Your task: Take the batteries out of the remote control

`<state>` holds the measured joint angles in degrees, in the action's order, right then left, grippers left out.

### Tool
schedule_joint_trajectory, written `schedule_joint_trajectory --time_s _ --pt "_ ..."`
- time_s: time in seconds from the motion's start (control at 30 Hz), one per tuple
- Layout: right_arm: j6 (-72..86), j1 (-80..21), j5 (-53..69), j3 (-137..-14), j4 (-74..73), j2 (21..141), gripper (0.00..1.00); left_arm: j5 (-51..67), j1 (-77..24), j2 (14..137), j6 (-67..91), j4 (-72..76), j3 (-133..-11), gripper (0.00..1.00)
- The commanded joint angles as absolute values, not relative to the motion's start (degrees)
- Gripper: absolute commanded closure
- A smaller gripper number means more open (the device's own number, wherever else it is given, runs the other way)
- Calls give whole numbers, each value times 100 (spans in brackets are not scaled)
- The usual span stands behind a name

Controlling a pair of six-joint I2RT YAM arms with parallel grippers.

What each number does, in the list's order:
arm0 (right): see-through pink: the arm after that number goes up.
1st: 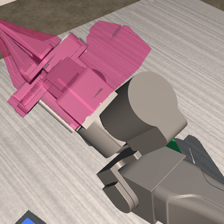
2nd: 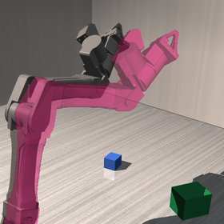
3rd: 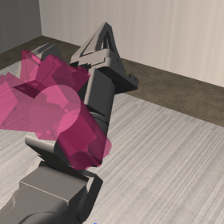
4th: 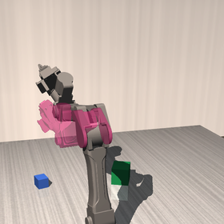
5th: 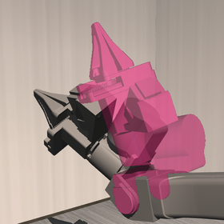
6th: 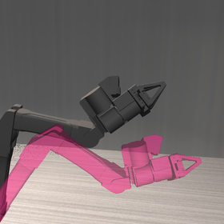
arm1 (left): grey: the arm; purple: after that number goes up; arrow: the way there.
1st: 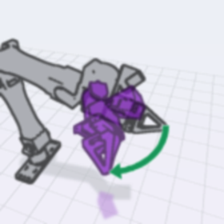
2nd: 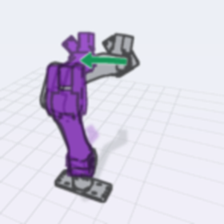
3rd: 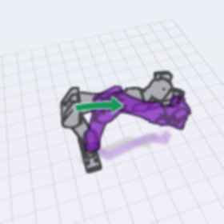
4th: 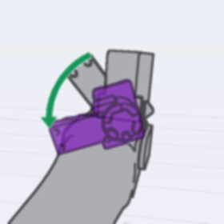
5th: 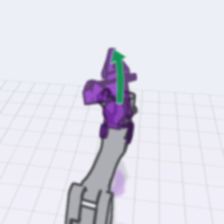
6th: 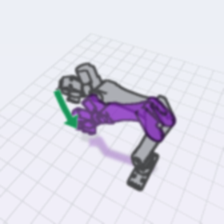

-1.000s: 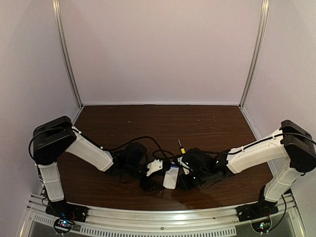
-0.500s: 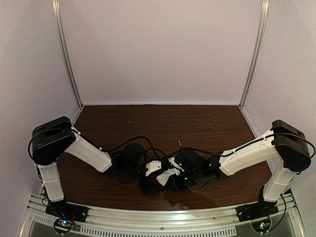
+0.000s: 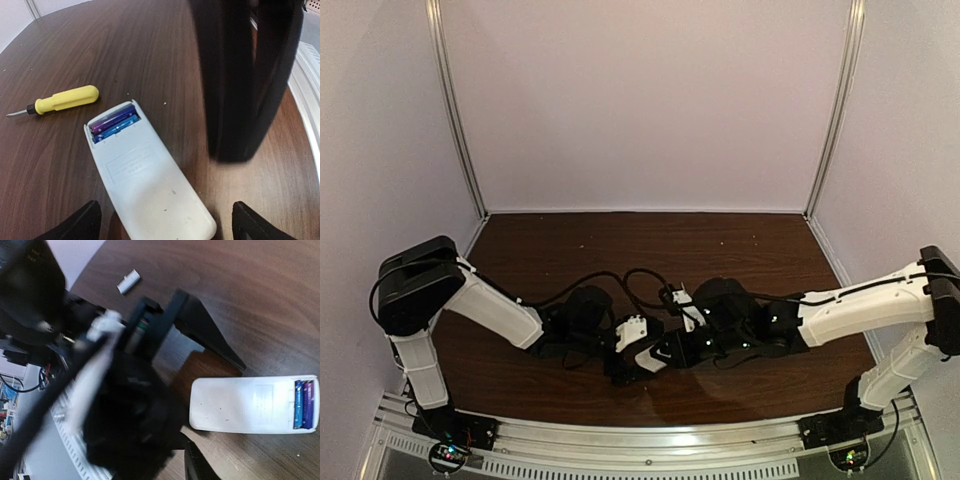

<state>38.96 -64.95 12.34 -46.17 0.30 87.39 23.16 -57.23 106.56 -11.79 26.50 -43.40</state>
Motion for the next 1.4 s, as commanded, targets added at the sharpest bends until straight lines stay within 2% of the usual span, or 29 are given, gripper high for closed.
schedule_joint_trajectory --time_s 0.0,0.23,0.37,0.5,0.67,0.9,1.37 --pt "3777 -6429 257 -4542 -548 7900 67 1954 -5700 10650 -1024 2785 -4254 8" --pt "3832 -5872 -943 -4357 -1226 7257 54 1905 -5725 10382 -998 2961 -4068 6" --pt "3786 -5536 -1247 -4447 -1450 7384 40 1694 -5730 10166 -893 3164 -3910 3" --pt "3732 -5271 -1301 -4553 -1457 7744 36 1072 -5726 9831 -754 3370 -3701 3" --pt "3612 -5065 -1210 -4760 -1354 8329 36 627 -5730 9489 -721 3582 -3402 3" --pt "3337 -4849 -762 -5139 -1134 9200 43 216 -5705 9235 -588 3717 -3223 3" --pt "3182 -4676 -348 -5502 -884 10135 54 139 -5676 8773 -554 3854 -2919 3"
